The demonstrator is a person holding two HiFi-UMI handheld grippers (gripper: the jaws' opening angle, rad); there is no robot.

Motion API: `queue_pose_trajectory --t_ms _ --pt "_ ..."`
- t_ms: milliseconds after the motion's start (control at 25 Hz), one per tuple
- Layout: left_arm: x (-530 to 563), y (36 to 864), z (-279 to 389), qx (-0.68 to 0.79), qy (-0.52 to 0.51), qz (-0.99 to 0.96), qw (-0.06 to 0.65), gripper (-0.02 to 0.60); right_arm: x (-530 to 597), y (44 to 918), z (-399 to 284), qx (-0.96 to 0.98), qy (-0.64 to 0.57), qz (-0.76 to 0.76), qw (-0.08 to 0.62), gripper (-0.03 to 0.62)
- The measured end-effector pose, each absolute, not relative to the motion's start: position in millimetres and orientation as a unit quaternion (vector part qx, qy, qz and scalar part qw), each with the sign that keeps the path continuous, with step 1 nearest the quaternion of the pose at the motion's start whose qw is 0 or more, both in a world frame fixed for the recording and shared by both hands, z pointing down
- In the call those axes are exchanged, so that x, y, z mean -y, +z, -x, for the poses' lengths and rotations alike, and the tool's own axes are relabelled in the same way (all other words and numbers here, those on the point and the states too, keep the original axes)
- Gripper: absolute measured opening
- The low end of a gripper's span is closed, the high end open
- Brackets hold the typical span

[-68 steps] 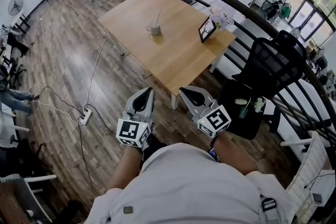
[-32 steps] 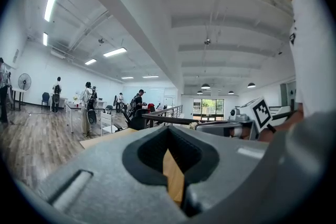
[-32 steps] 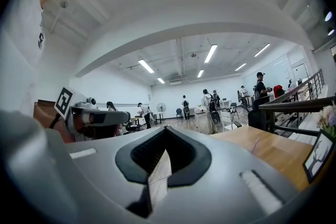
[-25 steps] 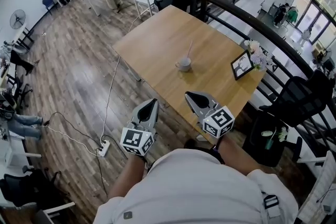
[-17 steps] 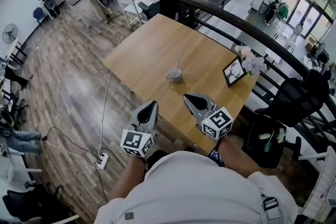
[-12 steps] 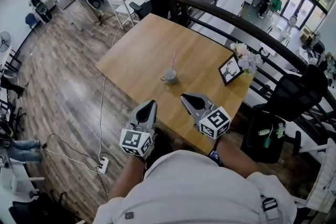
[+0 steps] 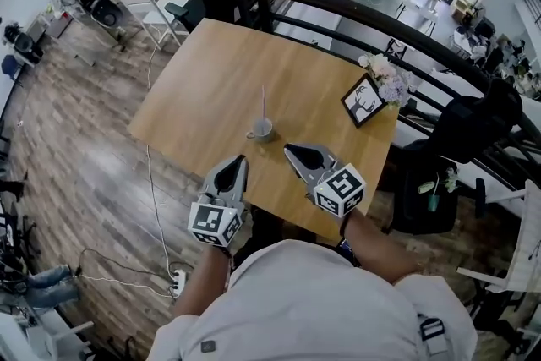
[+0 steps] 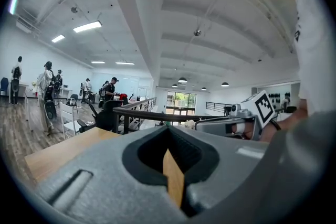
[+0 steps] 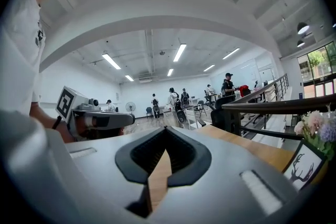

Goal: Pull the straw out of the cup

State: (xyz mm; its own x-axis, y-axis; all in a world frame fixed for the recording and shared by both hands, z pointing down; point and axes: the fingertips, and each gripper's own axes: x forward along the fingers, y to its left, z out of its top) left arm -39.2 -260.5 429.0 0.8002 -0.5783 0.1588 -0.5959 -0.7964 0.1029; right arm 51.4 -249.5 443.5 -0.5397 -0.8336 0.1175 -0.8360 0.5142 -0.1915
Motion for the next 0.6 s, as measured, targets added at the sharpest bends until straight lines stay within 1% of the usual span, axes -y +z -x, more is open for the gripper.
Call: queue_pose_trajectory --t_ms 160,320,600 --pt "308 444 50 0.289 0.066 -0.951 0.086 0.005 292 462 -47 0.851 0.134 -0.507 0.014 0.014" --pt "352 462 55 0.268 0.075 -0.956 0.096 0.005 333 486 -44 0.835 0.154 -0.527 0.027 0.032" --pt "402 494 56 0.233 0.092 -0.962 0.110 0.005 385 533 -45 0.804 0.202 -0.557 0.039 0.061"
